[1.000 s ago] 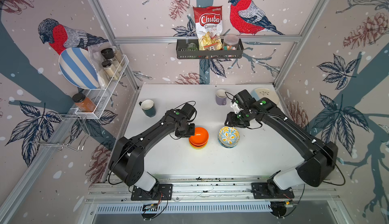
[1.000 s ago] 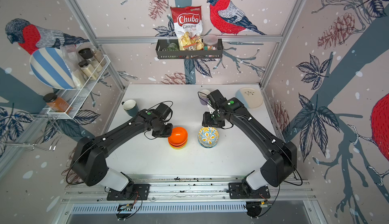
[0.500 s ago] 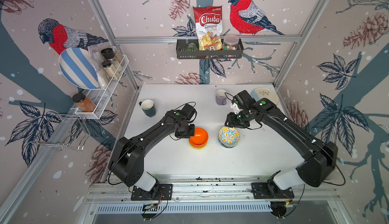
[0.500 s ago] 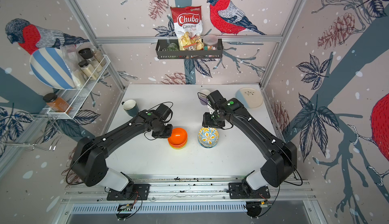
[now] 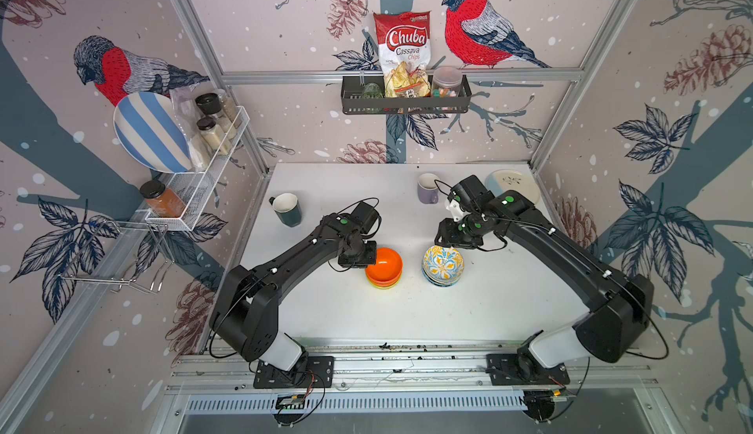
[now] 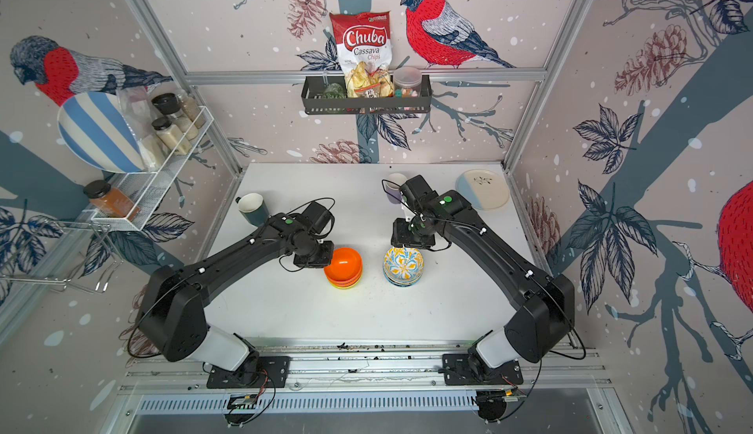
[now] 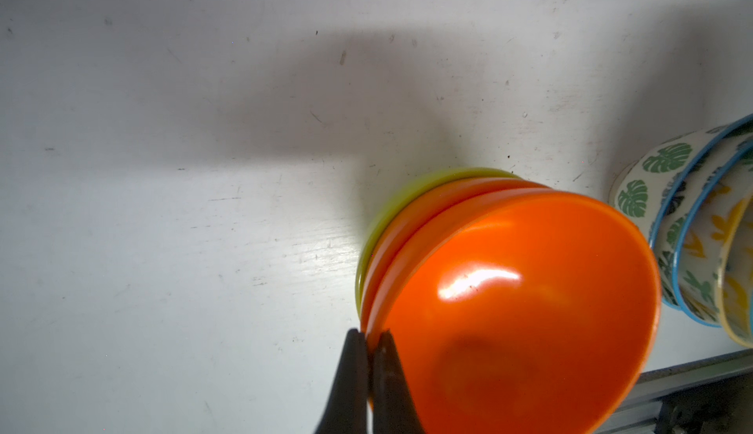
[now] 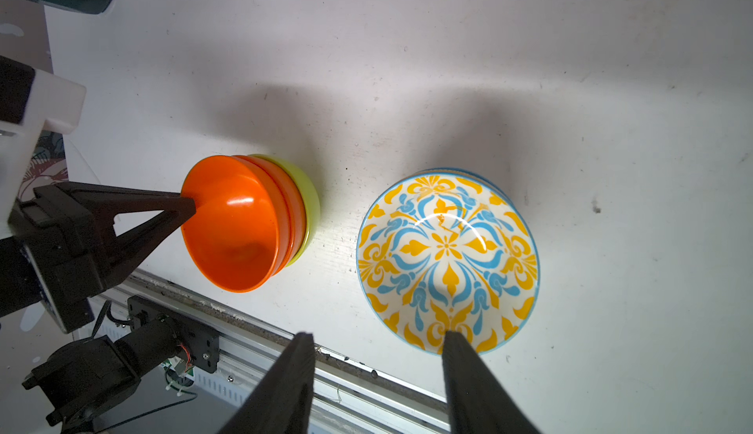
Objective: Stack the bowls
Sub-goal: Place the bowl on the bowl.
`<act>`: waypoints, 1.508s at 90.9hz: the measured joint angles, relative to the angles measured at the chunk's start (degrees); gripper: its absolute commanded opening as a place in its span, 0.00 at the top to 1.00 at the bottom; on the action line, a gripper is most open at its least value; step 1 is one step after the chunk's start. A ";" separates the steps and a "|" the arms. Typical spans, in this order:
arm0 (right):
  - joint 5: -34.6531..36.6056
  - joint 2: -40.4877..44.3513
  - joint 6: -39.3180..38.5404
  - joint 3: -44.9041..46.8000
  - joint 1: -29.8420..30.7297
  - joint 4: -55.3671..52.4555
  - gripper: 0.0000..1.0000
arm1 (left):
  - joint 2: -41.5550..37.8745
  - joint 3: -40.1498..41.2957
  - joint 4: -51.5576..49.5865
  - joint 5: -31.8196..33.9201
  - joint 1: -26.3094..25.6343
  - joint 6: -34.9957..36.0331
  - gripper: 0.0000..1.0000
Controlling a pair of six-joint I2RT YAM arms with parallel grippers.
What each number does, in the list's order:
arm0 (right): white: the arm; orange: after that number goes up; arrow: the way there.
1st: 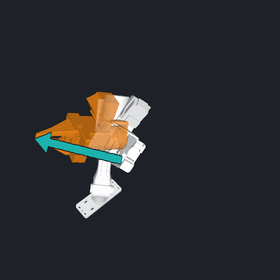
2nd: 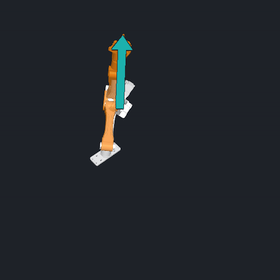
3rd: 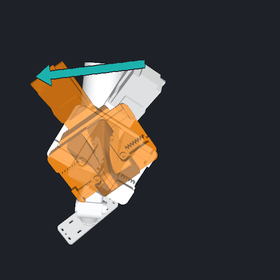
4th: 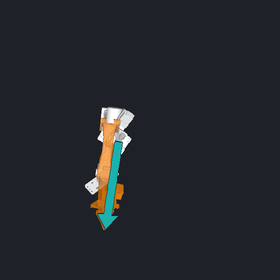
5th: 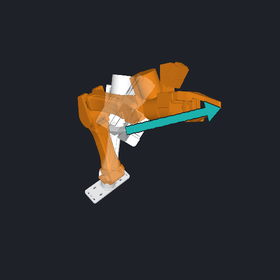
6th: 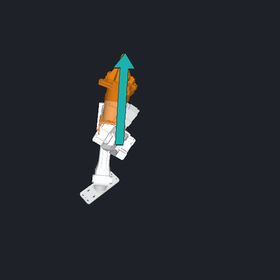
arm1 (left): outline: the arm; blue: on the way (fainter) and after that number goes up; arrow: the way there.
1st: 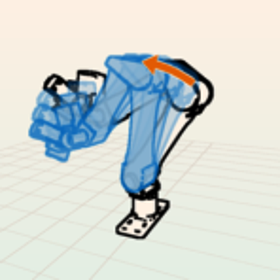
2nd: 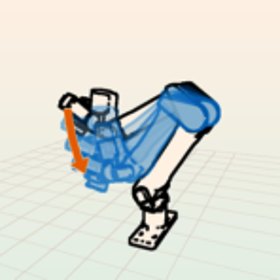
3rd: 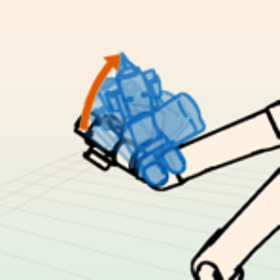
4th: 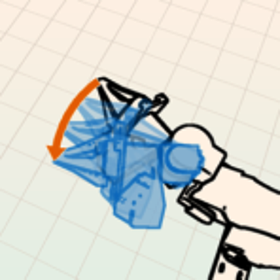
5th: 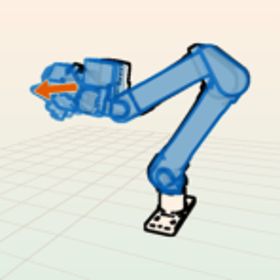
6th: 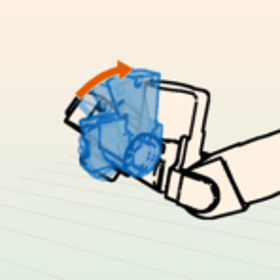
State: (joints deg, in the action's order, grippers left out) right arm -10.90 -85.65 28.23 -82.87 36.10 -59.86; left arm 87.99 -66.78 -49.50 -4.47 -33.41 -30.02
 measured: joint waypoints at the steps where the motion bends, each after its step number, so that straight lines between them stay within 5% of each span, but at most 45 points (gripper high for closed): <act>1: 0.00 0.00 0.00 0.00 0.02 0.00 0.47 | 0.00 0.00 0.00 0.00 0.00 0.00 1.00; 119: 0.63 -0.92 -0.04 0.00 0.26 0.02 0.47 | 0.11 -0.02 0.68 0.17 0.00 0.02 1.00; 137: 0.63 -0.98 -0.04 -0.04 0.26 0.00 0.47 | 0.00 -0.02 0.81 0.13 0.00 0.00 0.87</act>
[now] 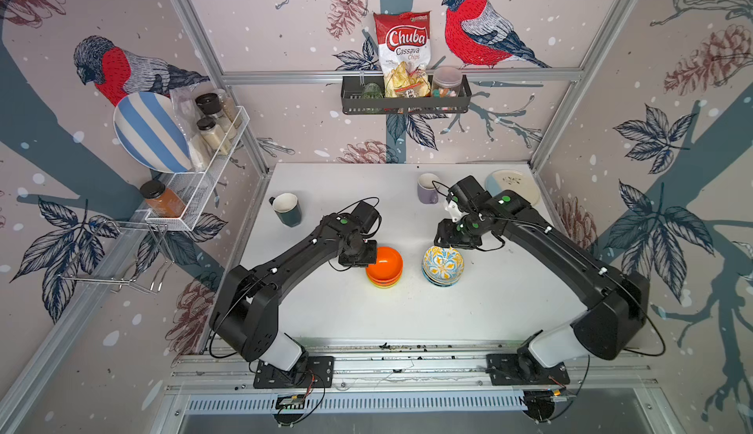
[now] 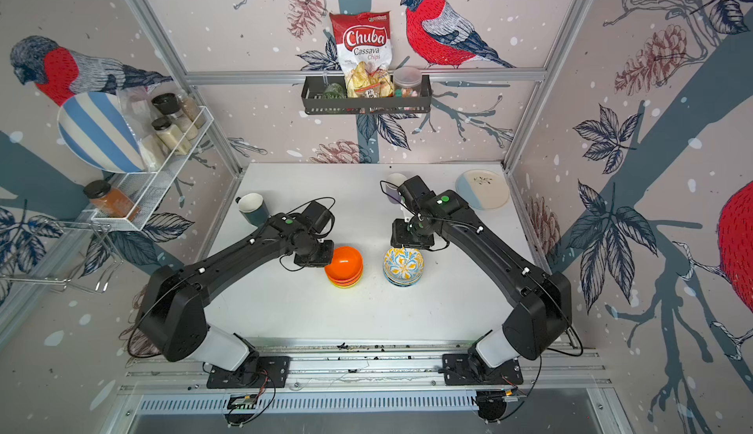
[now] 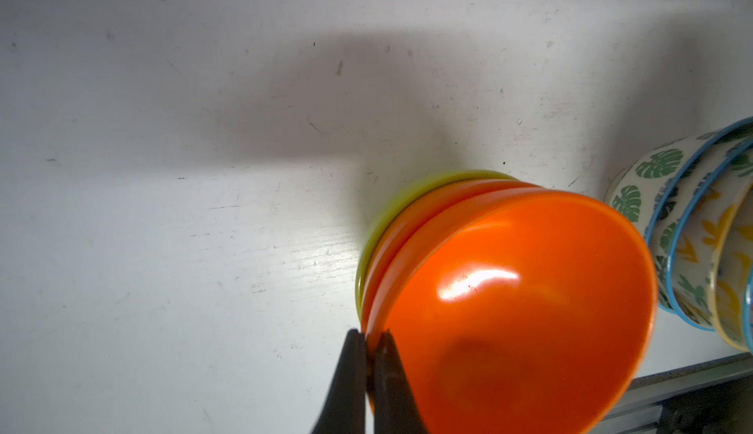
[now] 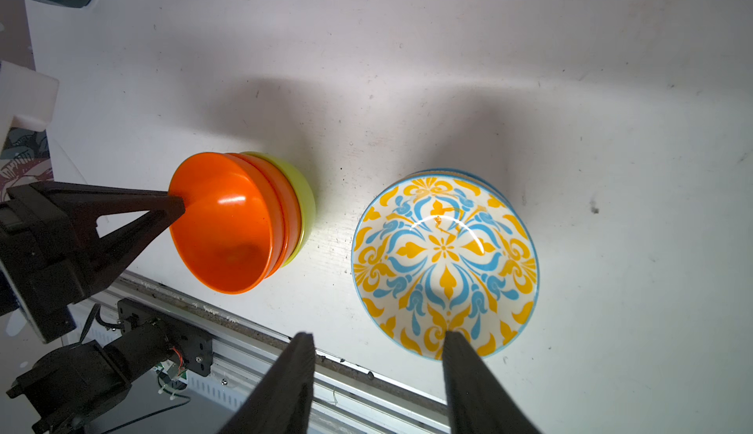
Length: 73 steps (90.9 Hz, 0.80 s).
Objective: Stack the bowls
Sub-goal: Place the bowl on the bowl.
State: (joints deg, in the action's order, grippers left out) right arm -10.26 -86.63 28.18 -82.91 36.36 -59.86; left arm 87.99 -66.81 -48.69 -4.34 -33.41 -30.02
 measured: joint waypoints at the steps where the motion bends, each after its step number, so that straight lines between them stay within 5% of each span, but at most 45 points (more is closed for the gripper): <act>1: 0.00 0.00 0.00 0.00 0.00 0.00 0.47 | -0.02 0.00 0.00 -0.02 0.00 0.00 0.86; 59: -0.02 0.24 -1.18 -0.15 0.00 -0.02 0.46 | -0.52 -0.09 0.02 -0.13 -0.02 0.02 0.78; 66: -0.02 0.24 -1.18 -0.31 0.00 -0.15 0.45 | -1.29 -0.20 -0.02 0.33 -0.02 0.00 0.71; 73: -0.28 -0.33 -1.18 -3.45 -0.63 -1.53 0.44 | -5.57 0.90 0.81 1.95 1.05 -0.76 0.50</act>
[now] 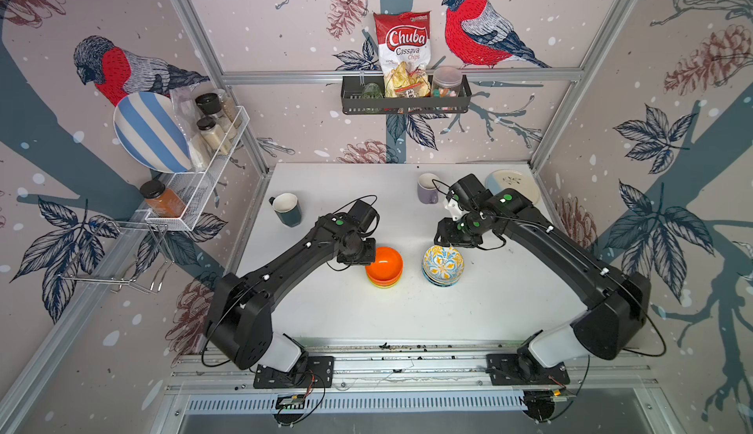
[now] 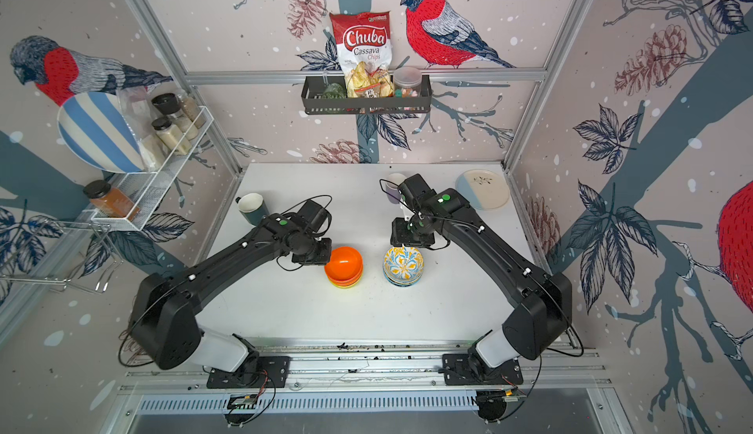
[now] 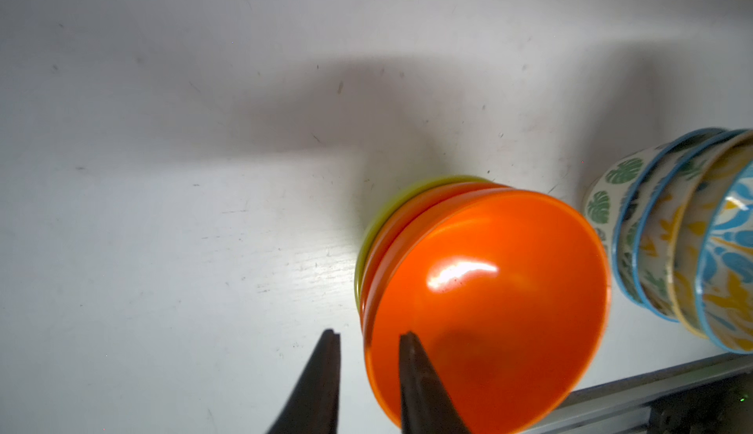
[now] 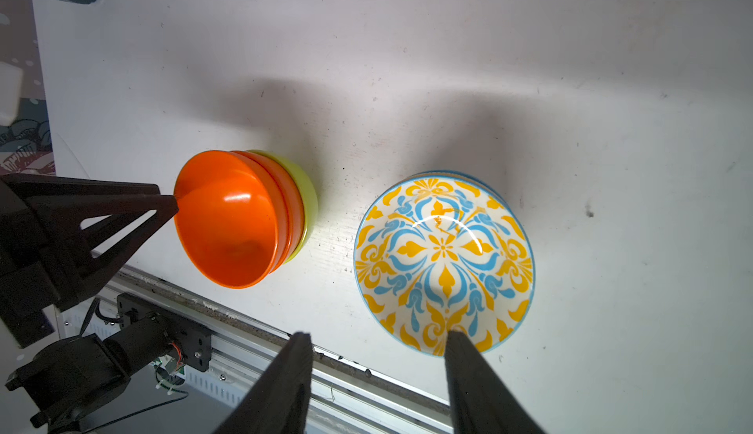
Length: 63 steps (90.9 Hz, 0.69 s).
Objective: Stack the bowls
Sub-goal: Place the bowl on the bowl, then reset both arms
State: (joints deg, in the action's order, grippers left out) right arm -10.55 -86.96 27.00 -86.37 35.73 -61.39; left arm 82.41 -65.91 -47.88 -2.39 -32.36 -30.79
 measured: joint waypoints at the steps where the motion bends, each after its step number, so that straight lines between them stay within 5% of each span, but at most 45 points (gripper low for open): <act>1: -0.09 -0.07 0.00 -0.46 -0.11 -0.02 0.43 | -0.85 0.28 0.11 0.28 0.35 -0.31 0.47; 7: -0.39 -0.15 0.09 -4.55 -1.92 0.17 0.35 | -6.71 1.33 0.35 3.10 3.23 -2.14 0.31; 10: -0.33 0.20 0.42 -5.97 -3.17 0.85 0.03 | -9.84 1.42 0.72 5.77 4.44 -2.75 0.24; 12: -0.17 0.59 0.63 -6.45 -3.96 1.42 0.01 | -11.67 1.42 1.07 8.24 4.76 -3.10 0.19; 17: 1.40 2.25 1.88 -6.43 -5.99 3.21 0.00 | -16.13 1.44 2.29 12.96 4.85 -3.48 0.05; 32: 11.87 11.76 3.34 5.64 -15.06 15.04 0.00 | -25.51 9.31 12.41 29.86 5.18 1.36 0.04; 46: 26.38 24.61 1.97 31.65 -21.35 33.64 0.00 | -28.15 23.17 26.43 39.56 5.31 12.17 0.05; 63: 38.34 33.31 -5.01 57.66 -21.86 53.40 0.00 | -25.92 36.54 44.30 47.12 7.69 24.11 0.05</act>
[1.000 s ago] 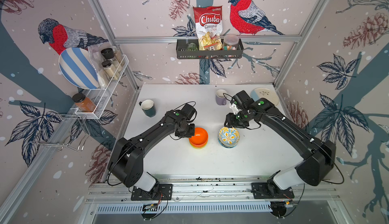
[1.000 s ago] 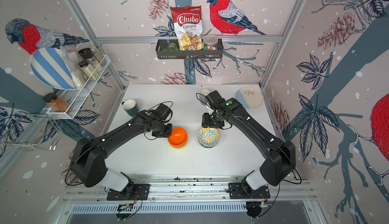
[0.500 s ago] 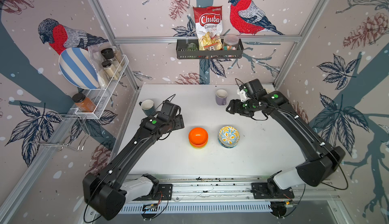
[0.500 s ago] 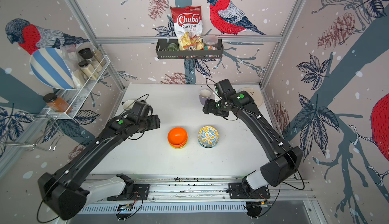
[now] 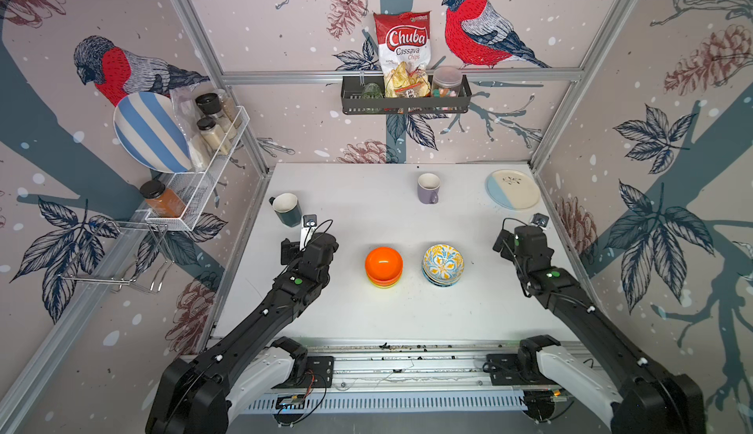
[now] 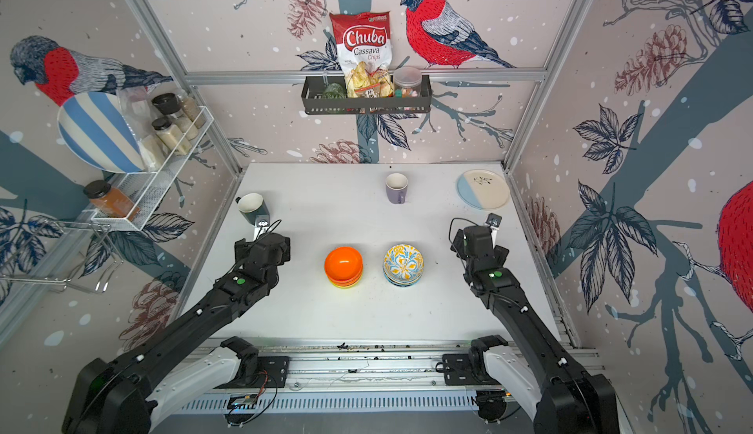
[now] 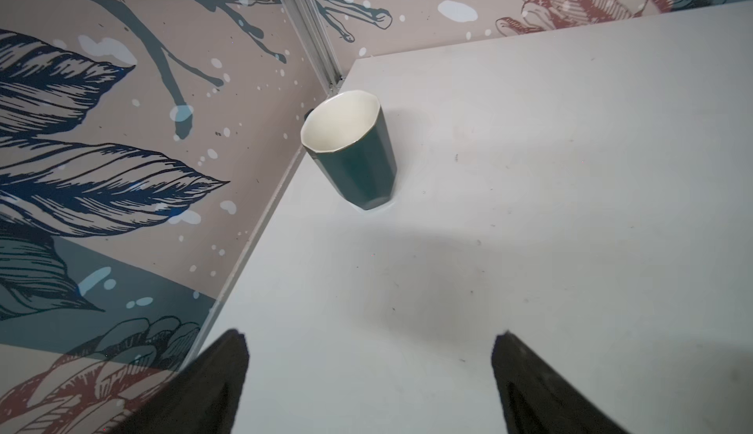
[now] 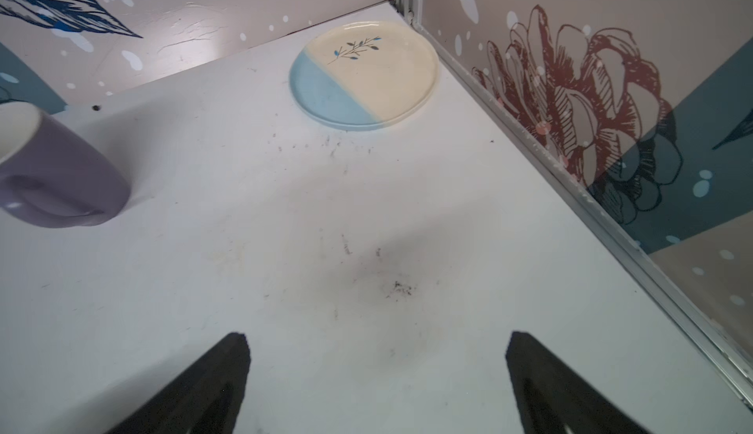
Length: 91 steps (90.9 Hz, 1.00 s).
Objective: Stack the bowls
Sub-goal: Reset both arms
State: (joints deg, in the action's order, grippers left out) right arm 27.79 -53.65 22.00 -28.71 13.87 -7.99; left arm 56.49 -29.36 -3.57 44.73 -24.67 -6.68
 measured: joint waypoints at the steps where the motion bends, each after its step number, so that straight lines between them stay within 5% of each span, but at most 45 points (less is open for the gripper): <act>1: 0.66 -0.11 -0.46 1.25 0.00 1.44 0.00 | 0.26 0.96 1.57 0.09 0.35 0.90 0.05; 19: 7.93 -10.75 -5.95 11.06 -1.16 22.40 0.00 | 11.37 10.23 22.88 -6.08 9.64 7.17 0.06; 43: 4.61 -34.86 -15.26 19.30 -5.16 66.58 0.00 | 29.16 6.12 43.39 -17.75 17.53 9.81 0.05; 57: -0.79 -33.81 -15.87 10.34 -8.55 66.62 0.00 | 31.65 6.47 48.02 -25.83 20.57 8.57 0.03; 91: -2.71 -32.98 -14.73 9.22 -8.55 61.33 0.00 | 32.11 6.71 51.49 -31.23 21.59 7.56 0.03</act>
State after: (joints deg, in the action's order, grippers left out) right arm 25.08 -86.63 7.27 -19.49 5.32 53.34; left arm 88.60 -22.65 47.92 13.50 -3.07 0.89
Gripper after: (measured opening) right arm 0.998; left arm 0.970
